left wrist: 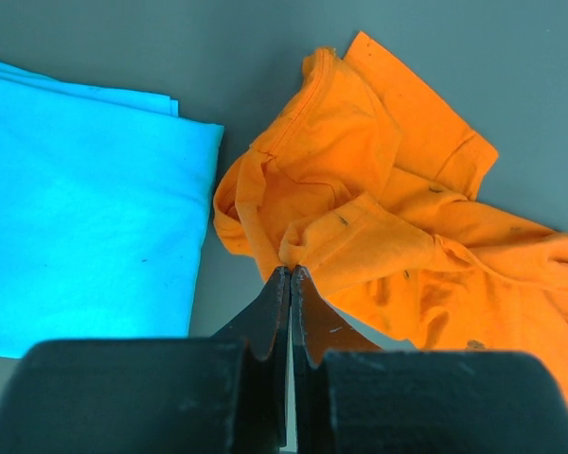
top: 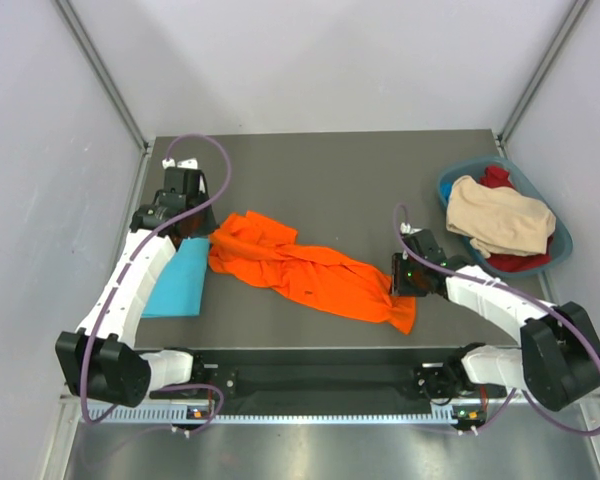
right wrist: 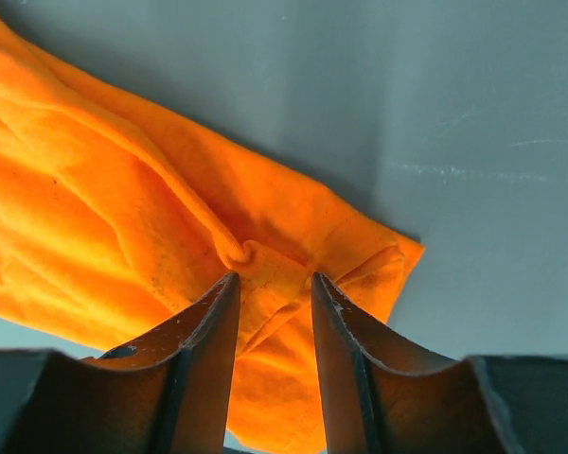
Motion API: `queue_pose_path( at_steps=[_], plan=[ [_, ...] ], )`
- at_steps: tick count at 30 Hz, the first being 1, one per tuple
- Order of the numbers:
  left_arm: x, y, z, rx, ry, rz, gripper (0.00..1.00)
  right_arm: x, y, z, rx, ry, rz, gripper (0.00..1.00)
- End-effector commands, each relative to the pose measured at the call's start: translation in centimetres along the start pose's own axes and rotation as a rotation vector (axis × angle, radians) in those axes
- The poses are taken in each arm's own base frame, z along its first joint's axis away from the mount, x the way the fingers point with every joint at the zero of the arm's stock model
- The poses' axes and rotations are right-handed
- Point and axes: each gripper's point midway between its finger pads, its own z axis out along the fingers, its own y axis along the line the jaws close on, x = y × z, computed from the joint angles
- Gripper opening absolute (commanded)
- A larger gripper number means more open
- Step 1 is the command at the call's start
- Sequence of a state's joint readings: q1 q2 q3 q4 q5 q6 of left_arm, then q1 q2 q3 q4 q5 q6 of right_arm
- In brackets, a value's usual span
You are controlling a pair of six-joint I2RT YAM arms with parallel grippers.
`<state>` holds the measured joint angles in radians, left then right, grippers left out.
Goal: Fold and stack the t-shirts
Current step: Flatten the tshirt out
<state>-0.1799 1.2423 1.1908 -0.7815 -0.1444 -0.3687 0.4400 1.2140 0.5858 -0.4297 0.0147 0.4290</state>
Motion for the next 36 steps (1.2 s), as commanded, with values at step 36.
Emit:
queue_pose_path(
  at_steps=[36],
  plan=[
    [-25.5, -7.5, -26.7, 0.511, -0.932, -0.270, 0.00, -27.3, 3.3, -36.7, 0.043, -1.033, -0.025, 0.00]
  ],
)
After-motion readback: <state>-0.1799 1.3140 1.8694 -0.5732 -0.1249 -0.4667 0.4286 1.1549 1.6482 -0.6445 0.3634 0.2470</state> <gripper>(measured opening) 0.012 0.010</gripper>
